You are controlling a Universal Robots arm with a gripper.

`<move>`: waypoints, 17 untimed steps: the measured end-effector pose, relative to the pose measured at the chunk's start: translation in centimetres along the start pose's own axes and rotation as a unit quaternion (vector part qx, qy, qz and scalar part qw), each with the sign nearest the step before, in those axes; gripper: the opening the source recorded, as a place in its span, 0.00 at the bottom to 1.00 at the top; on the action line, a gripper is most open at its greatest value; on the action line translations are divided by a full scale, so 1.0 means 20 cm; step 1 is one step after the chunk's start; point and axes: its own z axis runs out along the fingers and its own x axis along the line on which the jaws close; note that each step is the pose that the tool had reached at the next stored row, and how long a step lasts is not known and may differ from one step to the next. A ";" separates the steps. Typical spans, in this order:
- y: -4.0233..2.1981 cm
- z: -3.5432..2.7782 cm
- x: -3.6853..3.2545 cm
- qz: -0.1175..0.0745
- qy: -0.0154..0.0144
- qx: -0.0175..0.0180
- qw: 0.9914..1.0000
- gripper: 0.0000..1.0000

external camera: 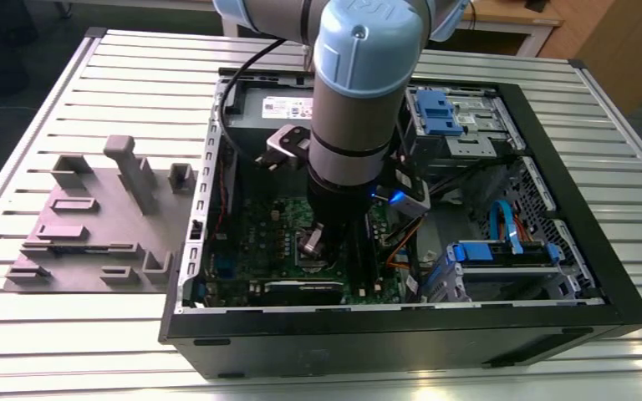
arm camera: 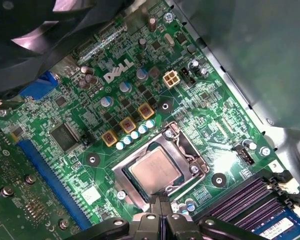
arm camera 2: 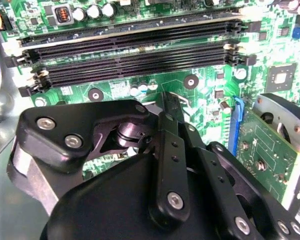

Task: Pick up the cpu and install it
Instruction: 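Install the first cpu locking lever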

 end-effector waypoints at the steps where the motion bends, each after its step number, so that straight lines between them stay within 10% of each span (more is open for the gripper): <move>1: 0.000 -0.003 0.000 0.001 0.000 0.000 1.000 0.10; 17: -0.002 -0.044 0.002 0.011 0.007 -0.009 1.000 0.10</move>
